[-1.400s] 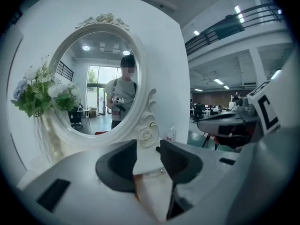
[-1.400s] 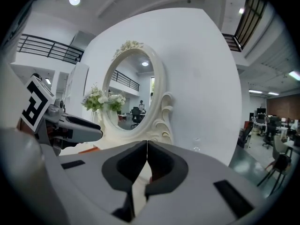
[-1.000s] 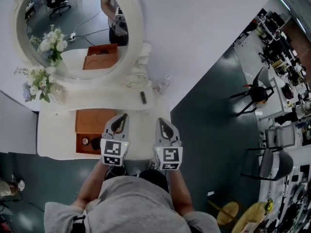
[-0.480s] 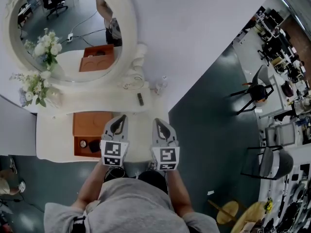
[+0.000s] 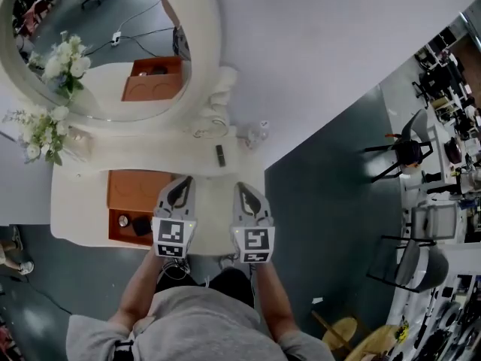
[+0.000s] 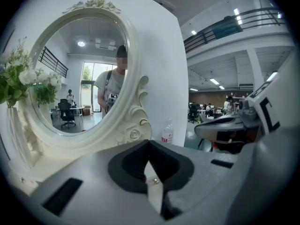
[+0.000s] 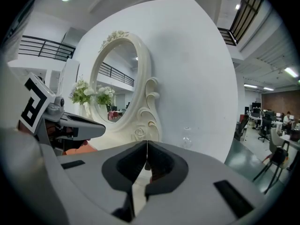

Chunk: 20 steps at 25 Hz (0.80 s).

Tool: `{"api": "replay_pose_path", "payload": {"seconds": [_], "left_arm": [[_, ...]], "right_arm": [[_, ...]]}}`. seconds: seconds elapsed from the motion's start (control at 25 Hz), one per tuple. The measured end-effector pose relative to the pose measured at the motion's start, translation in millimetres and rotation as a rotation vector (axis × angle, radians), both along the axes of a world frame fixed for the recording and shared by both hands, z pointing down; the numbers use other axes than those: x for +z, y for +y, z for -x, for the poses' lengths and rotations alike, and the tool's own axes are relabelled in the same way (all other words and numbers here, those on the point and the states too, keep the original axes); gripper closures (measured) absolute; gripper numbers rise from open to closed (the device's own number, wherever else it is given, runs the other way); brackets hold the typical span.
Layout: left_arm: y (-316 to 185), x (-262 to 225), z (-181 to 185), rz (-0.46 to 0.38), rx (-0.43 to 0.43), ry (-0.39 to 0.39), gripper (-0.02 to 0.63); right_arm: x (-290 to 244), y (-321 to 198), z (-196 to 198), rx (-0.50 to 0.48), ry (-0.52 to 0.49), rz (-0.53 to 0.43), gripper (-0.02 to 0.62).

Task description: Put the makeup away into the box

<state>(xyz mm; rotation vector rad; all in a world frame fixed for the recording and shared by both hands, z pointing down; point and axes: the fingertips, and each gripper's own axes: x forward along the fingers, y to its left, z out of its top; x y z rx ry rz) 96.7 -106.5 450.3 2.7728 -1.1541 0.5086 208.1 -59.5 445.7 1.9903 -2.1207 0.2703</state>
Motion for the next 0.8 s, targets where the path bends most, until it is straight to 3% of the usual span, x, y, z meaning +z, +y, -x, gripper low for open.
{"api": "replay_pose_path", "payload": {"seconds": [0.6, 0.64, 0.72, 0.8], "left_arm": [[-34, 57, 2, 0.071, -0.065, -0.041, 0.603], [-34, 59, 3, 0.075, -0.070, -0.041, 0.603], [-35, 63, 6, 0.082, -0.080, -0.044, 0.603], [-36, 68, 9, 0.090, -0.090, -0.047, 0.603]], "right_arm": [[79, -56, -4, -0.087, -0.031, 0.131, 0.575], [82, -59, -2, -0.100, -0.036, 0.145, 0.556], [90, -66, 4, -0.130, -0.050, 0.183, 0.443], [103, -71, 6, -0.139, -0.050, 0.215, 0.419]]}}
